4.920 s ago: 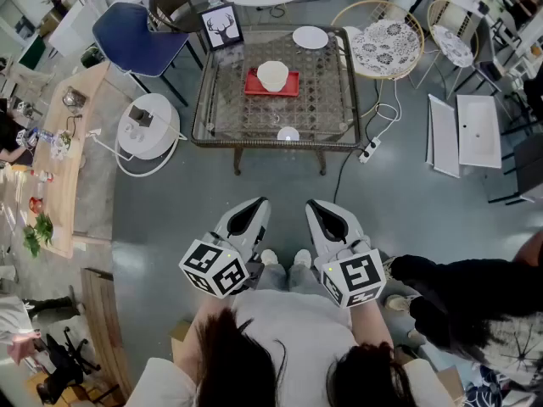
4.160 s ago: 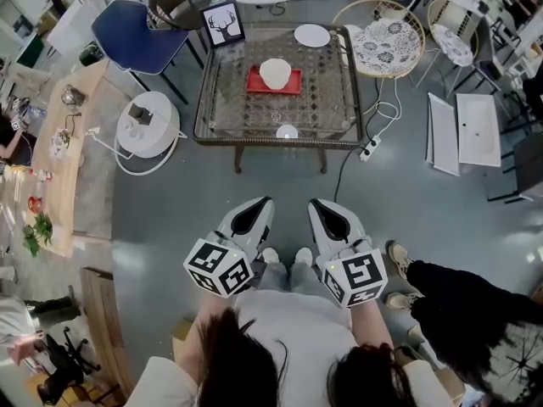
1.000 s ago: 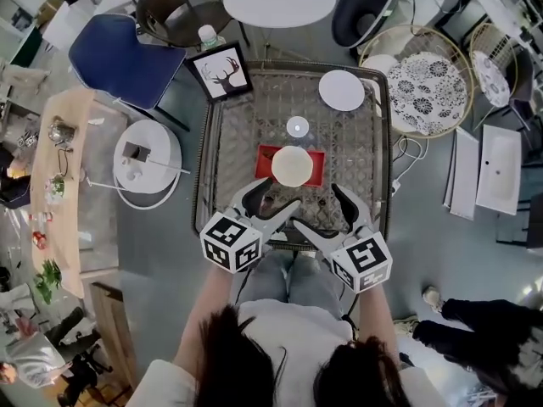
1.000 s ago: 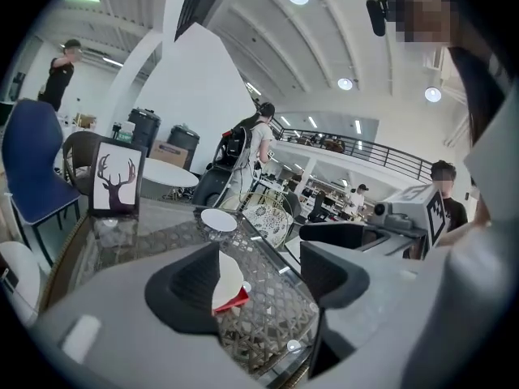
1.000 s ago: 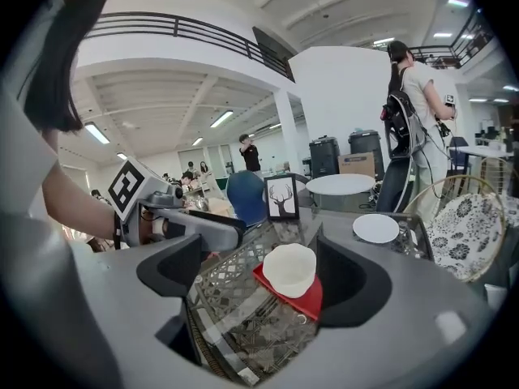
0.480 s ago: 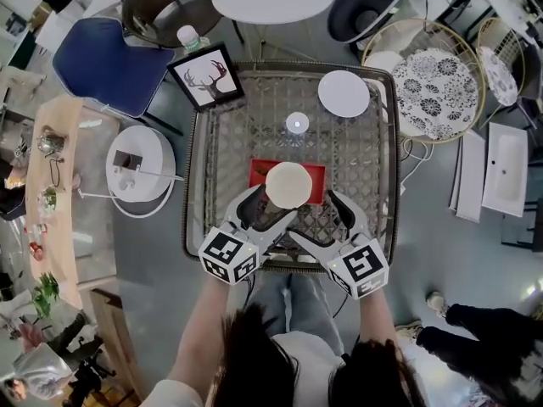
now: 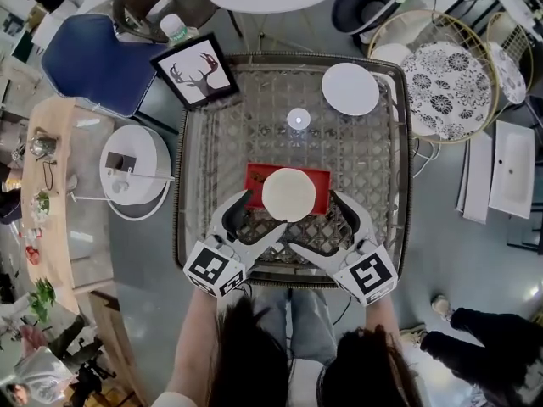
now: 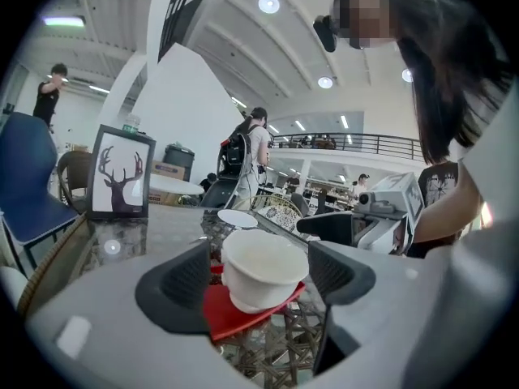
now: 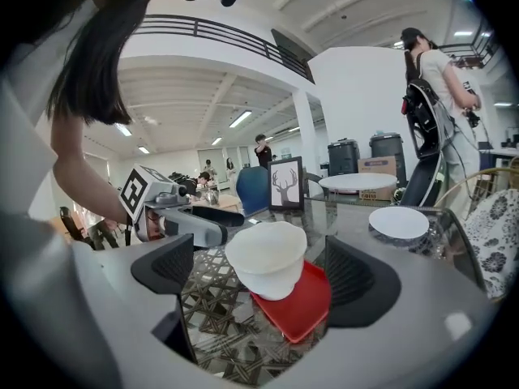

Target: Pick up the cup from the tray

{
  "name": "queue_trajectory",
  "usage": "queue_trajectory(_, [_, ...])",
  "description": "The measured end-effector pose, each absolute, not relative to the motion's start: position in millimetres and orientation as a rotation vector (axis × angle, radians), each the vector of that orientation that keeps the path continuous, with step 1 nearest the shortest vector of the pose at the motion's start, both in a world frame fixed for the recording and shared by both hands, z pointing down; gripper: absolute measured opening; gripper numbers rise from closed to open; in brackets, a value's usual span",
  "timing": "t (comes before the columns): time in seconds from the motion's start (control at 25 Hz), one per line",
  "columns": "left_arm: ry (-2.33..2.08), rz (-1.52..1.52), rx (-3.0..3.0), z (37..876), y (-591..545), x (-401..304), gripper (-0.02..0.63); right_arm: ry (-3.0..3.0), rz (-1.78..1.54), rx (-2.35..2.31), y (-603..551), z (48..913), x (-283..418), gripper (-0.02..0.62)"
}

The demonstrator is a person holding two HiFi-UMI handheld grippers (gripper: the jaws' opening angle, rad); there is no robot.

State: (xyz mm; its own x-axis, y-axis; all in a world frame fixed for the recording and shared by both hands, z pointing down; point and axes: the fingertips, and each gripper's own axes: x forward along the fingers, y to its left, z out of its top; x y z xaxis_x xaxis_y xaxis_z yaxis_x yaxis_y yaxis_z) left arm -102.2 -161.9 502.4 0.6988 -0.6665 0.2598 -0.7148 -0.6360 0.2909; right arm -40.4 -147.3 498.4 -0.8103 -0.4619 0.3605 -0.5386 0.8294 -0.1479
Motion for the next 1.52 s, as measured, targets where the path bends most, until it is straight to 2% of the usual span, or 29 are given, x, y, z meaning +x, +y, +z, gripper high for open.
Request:
queue_trajectory(0.2, [-1.042, 0.258, 2.590, 527.0, -157.9, -104.3, 0.357, -2.672, 0.393, 0.756, -155.8, 522.6, -23.2, 0.514])
queue_trajectory(0.6, [-0.876, 0.409, 2.730, 543.0, -159.2, -96.4, 0.360, -2.670, 0.291, 0.427, -170.4, 552.6, -50.1, 0.525])
queue_trajectory(0.76, [-0.810, 0.451, 2.781, 546.4, -170.7, -90.3, 0.351, -2.674, 0.304, 0.361, -176.3, 563.3, -57.9, 0.485])
queue_trajectory(0.84, [-0.793, 0.469, 2.769, 551.8, -172.8, -91.7, 0.350, -2.685, 0.343, 0.313, -176.1, 566.3, -62.5, 0.440])
queue_trajectory(1.0, [-0.783, 0.473, 2.780, 551.4, -178.2, -89.6, 0.347, -2.682, 0.338, 0.341, -181.5, 566.2, -60.6, 0.440])
queue_trajectory(1.08, [-0.763, 0.491, 2.806, 549.3, -178.9, -87.1, 0.319, -2.682, 0.329, 0.362, -183.7, 566.0, -58.7, 0.437])
queue_trajectory(1.52, [-0.767, 0.518, 2.853, 544.4, -182.5, -83.1, 0.318, -2.690, 0.278, 0.358, -187.5, 563.0, -55.7, 0.433])
